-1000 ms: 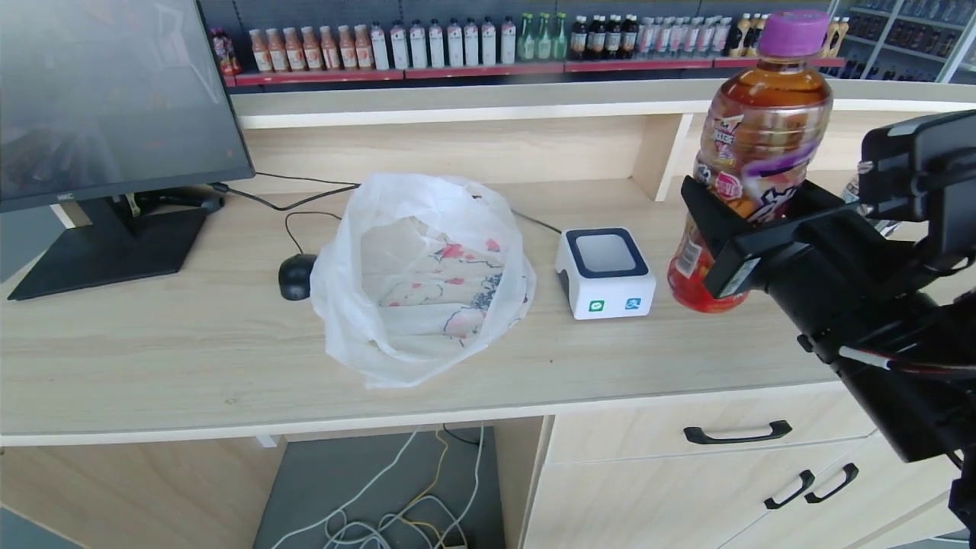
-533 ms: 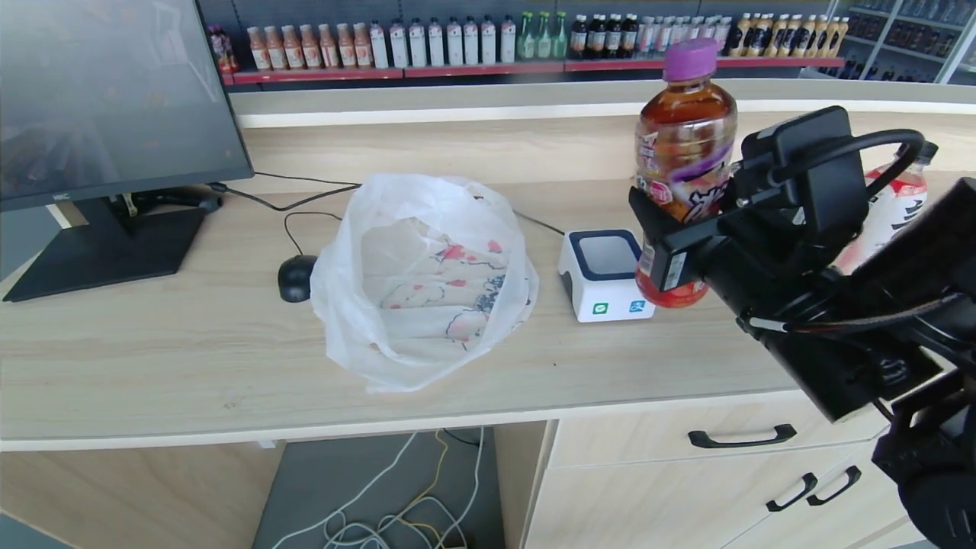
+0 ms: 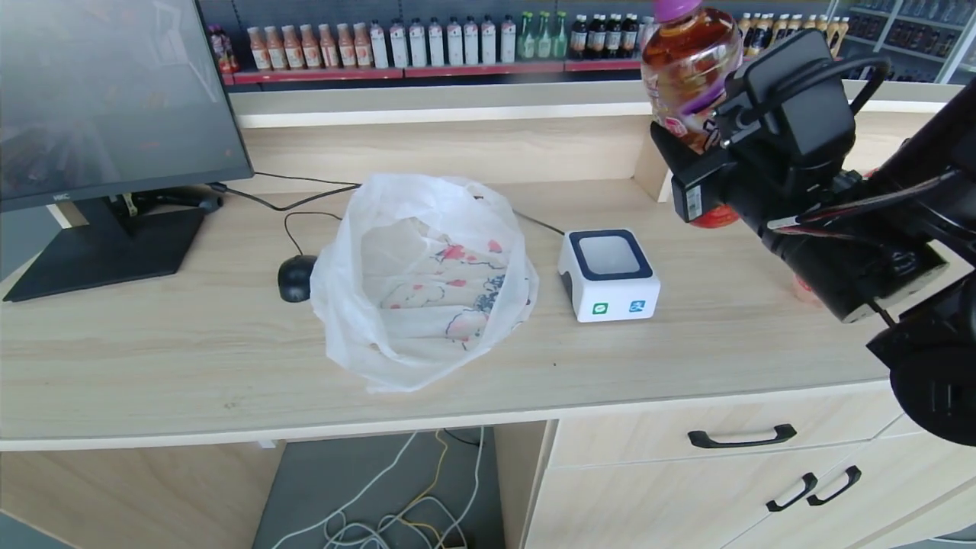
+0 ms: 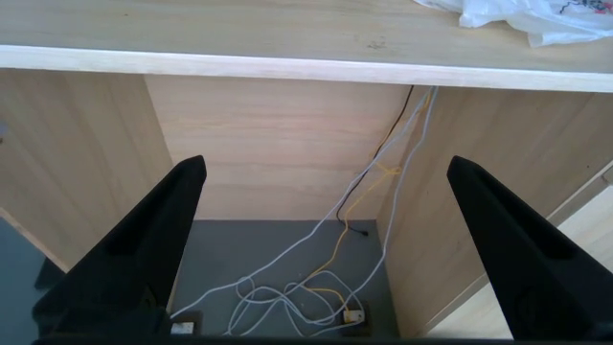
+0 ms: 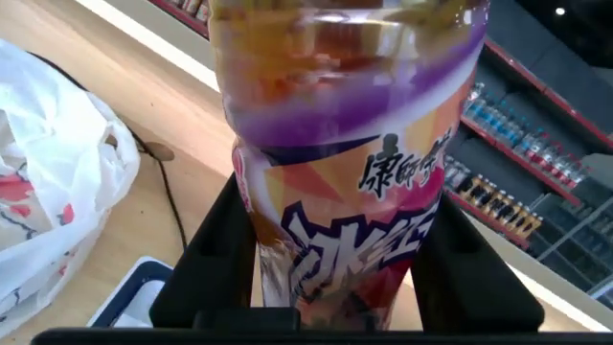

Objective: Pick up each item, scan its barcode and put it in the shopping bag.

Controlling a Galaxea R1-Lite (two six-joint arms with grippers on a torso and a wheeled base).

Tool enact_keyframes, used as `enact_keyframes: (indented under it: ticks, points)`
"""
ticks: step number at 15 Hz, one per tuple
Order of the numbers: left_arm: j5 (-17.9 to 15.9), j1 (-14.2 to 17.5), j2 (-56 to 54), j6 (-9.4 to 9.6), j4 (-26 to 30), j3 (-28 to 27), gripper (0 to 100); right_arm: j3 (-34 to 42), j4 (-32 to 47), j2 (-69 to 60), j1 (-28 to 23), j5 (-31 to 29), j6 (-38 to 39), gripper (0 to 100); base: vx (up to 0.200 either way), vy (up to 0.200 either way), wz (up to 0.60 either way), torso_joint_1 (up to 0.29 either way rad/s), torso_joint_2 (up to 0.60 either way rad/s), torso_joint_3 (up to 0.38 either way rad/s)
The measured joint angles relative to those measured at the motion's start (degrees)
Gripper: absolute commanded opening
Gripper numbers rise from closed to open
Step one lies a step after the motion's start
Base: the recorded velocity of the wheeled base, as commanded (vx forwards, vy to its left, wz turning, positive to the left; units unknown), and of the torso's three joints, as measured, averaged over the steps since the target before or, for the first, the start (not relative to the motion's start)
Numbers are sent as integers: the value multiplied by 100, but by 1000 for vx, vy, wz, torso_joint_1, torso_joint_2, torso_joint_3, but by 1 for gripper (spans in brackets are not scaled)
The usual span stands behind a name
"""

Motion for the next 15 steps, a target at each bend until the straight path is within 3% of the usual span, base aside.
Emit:
enact_keyframes:
  ticks: [3,6,8,11,15]
  points:
    - [0,2,0,0,0,0,100,-385,-17,79,-168,945,-965,0,0,0,0,0,0,0]
    - [0,2,0,0,0,0,100,-243,-2,177,-215,1693,-1568,0,0,0,0,0,0,0]
    - [0,2,0,0,0,0,100,-143,-9,262,-294,2632,-1994,0,0,0,0,0,0,0]
    - [0,2,0,0,-2,0,100,-102,-46,446,-479,3582,-2326,0,0,0,0,0,0,0]
    - [0,2,0,2,0,0,100,199,-211,610,-669,4014,-2586,0,0,0,0,0,0,0]
